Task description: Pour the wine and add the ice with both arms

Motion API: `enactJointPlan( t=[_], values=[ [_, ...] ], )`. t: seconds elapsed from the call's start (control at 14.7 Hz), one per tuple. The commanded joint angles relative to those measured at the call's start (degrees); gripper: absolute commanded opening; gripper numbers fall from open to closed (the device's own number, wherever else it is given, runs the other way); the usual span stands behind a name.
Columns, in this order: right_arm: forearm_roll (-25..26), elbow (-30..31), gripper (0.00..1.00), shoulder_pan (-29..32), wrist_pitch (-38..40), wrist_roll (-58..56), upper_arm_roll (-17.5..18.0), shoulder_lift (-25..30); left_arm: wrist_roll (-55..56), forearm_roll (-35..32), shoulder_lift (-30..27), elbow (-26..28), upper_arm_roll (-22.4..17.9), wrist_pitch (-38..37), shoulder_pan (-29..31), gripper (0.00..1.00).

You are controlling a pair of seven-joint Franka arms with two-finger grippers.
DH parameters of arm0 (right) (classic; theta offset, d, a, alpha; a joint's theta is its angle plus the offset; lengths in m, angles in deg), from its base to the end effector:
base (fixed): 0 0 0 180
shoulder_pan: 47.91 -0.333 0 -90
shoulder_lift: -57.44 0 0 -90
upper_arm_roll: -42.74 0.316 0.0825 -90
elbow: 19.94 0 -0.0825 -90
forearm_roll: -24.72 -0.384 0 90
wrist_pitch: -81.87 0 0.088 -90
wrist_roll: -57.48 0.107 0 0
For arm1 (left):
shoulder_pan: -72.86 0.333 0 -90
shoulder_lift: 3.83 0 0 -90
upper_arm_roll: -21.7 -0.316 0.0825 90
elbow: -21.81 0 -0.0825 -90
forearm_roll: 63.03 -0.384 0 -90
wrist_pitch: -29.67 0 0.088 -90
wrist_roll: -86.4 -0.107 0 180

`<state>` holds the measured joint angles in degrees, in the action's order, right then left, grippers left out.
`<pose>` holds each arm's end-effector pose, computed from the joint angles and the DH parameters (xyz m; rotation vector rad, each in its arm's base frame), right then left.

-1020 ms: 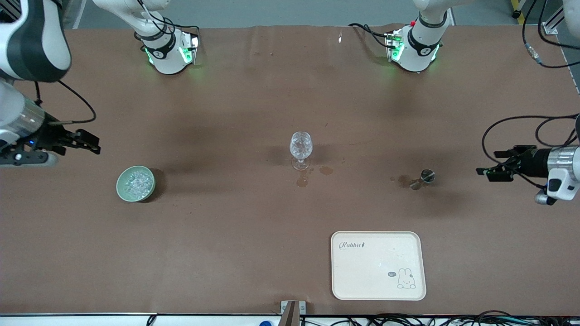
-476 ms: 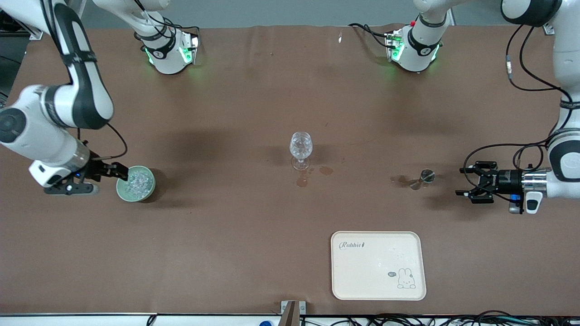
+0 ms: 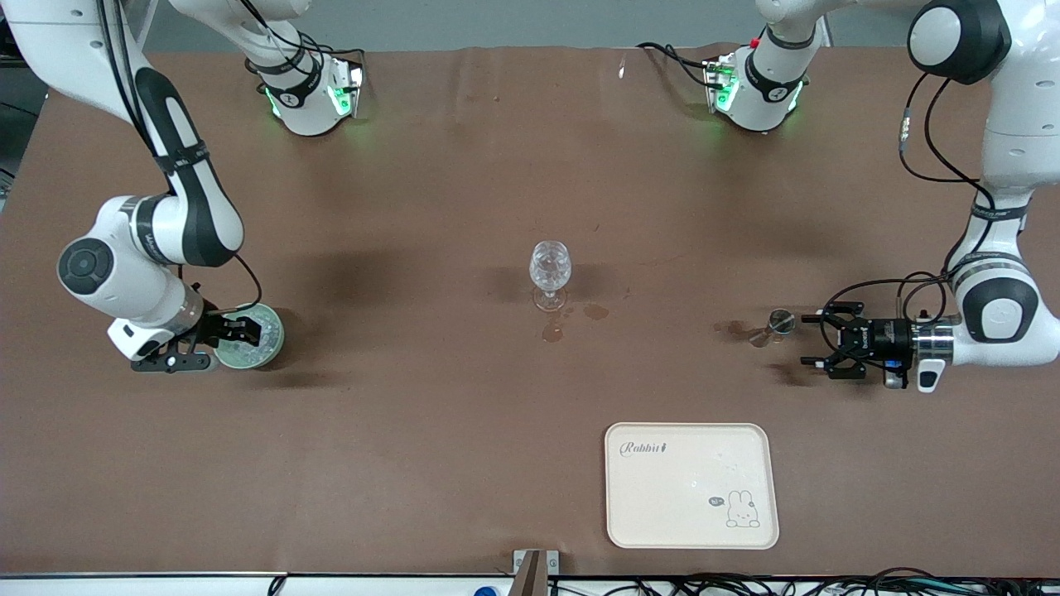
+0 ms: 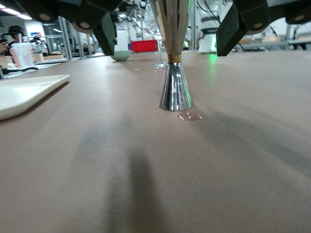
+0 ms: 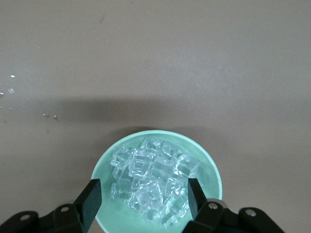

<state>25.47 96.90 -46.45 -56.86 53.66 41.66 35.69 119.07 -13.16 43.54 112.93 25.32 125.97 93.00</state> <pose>0.5973 -0.0263 0.2558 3.1254 0.0524 0.0025 0.6196 0.1106 0.1421 1.7596 1.3607 -0.9826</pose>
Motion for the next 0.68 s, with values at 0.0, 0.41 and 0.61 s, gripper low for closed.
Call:
enactJointPlan(
  t=[0.0,0.41,0.61],
  values=[
    [-0.40,2.07,0.75,0.39,-1.02,-1.28,0.38,0.57,2.48,1.55,0.53,0.46,0.33,-0.24,-0.10,0.91],
    [-0.40,5.40,0.68,1.09,-1.72,-4.54,0.38,0.57,2.48,1.73,0.63,1.69,1.21,-0.41,-1.50,0.83],
    [-0.40,5.50,0.62,0.92,-1.55,-4.54,0.38,0.83,2.22,1.82,0.71,2.04,1.39,-0.50,-1.68,0.77]
  ],
)
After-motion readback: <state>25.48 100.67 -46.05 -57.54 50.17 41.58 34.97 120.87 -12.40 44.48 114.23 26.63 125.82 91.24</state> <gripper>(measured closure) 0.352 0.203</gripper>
